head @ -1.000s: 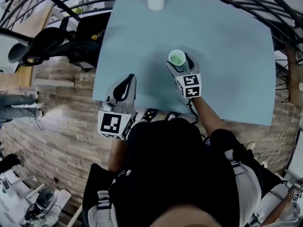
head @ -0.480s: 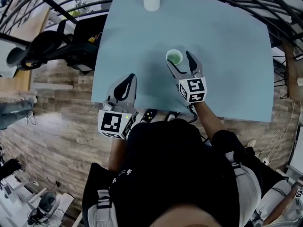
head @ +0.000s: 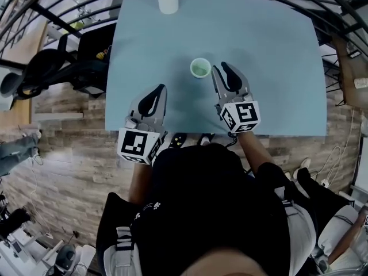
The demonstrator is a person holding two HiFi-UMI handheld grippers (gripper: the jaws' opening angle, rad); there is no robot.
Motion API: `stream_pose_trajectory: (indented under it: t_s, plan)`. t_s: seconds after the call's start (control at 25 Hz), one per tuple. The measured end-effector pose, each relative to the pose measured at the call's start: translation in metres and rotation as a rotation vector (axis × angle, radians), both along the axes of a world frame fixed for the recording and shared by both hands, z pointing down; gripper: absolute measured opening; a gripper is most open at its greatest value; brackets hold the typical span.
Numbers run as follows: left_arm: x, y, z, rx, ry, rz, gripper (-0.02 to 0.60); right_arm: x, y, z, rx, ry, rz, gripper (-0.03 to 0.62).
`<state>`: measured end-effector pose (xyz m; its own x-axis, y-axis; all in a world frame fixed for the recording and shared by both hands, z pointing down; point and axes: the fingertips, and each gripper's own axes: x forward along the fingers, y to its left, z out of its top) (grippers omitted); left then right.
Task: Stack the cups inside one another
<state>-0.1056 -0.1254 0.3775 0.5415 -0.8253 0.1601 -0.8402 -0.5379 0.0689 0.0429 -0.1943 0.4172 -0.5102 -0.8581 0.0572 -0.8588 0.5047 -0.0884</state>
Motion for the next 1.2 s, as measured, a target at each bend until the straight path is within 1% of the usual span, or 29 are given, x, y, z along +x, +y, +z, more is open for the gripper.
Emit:
stream_pose_trajectory:
  t_s: [0.12, 0.24, 0.28, 0.48, 0.68, 0.84, 1.0, 1.2]
  plan:
    - [0.01, -0.003, -0.002, 0.003, 0.001, 0.03, -0.014, 0.012, 0.008, -0.009, 0.018, -0.008, 0.024, 0.068]
    - [0.018, -0.006, -0.002, 0.003, 0.001, 0.062, -0.014, 0.022, 0.018, -0.018, 0.03, -0.027, 0.046, 0.019]
    - [0.02, -0.007, -0.002, 0.003, 0.002, 0.071, -0.014, 0.024, 0.022, -0.021, 0.033, -0.029, 0.052, 0.012]
    - [0.03, -0.01, -0.001, 0.005, 0.002, 0.11, -0.014, 0.031, 0.037, -0.026, 0.03, -0.021, 0.07, 0.011]
    - [0.036, -0.012, -0.001, 0.003, 0.013, 0.135, -0.014, 0.036, 0.046, -0.022, -0.005, 0.046, 0.107, 0.011]
    - [0.04, -0.012, 0.0, 0.0, 0.017, 0.145, -0.014, 0.039, 0.05, -0.027, 0.001, 0.044, 0.13, 0.011]
    - [0.039, -0.013, 0.001, -0.001, 0.02, 0.15, -0.014, 0.037, 0.05, -0.028, -0.005, 0.04, 0.13, 0.011]
    - [0.036, -0.014, 0.004, -0.005, 0.018, 0.147, -0.014, 0.034, 0.052, -0.036, 0.025, 0.022, 0.126, 0.011]
